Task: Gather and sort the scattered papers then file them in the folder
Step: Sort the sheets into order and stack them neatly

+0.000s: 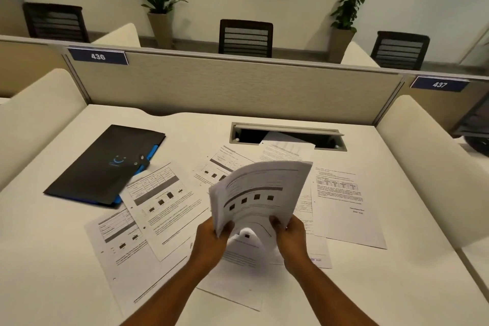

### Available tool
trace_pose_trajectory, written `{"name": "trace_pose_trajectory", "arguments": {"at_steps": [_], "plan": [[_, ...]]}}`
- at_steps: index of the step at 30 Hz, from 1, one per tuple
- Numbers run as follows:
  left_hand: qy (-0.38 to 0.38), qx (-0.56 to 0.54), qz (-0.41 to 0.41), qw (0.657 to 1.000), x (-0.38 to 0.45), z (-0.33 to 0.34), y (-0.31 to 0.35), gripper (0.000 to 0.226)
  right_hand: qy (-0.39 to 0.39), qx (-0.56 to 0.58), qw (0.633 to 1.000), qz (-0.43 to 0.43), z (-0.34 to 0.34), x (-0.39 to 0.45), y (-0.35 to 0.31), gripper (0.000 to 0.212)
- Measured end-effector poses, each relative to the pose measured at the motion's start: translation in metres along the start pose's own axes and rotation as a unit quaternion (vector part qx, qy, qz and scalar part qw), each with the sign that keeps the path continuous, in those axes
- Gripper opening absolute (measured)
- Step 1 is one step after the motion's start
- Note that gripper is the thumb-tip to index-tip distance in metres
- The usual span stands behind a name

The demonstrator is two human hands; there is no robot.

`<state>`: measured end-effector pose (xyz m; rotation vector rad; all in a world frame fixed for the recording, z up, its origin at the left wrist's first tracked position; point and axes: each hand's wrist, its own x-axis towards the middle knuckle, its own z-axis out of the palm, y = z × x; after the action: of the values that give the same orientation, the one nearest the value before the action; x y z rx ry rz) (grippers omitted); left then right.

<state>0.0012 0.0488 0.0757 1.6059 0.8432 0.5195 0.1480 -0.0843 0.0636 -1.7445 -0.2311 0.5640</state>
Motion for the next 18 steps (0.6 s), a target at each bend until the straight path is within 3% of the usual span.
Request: {"name": "trace_pose_trajectory", "arguments": {"at_steps": [3, 5, 7, 9, 12, 15, 18], "plan": [[0.064, 0.020, 0.002, 0.998, 0.009, -0.012, -0.004, 0.015, -0.026, 0.056, 0.998, 0.033, -0.002, 0.009, -0.010, 0.017], [0.114, -0.086, -0.079, 0.987, 0.013, -0.016, -0.002, 0.049, -0.037, 0.110, 0.991, 0.073, 0.001, 0.009, -0.015, 0.018], [0.123, -0.228, -0.158, 0.953, 0.015, -0.016, 0.003, 0.073, -0.044, 0.170, 0.978, 0.113, 0.007, 0.006, -0.021, 0.023], [0.066, -0.337, -0.172, 0.923, 0.020, -0.012, 0.006, 0.071, -0.070, 0.200, 0.970, 0.119, 0.016, 0.003, -0.024, 0.023], [-0.005, -0.410, -0.118, 0.904, 0.025, -0.009, 0.015, 0.060, -0.094, 0.216, 0.965, 0.116, 0.027, -0.004, -0.026, 0.030], [0.039, -0.407, -0.106, 0.906, 0.030, -0.013, 0.022, 0.055, -0.126, 0.196, 0.965, 0.122, 0.029, -0.008, -0.026, 0.043], [0.072, -0.350, -0.101, 0.929, 0.031, -0.024, 0.024, 0.050, -0.096, 0.218, 0.964, 0.116, 0.014, 0.001, -0.028, 0.045]]}}
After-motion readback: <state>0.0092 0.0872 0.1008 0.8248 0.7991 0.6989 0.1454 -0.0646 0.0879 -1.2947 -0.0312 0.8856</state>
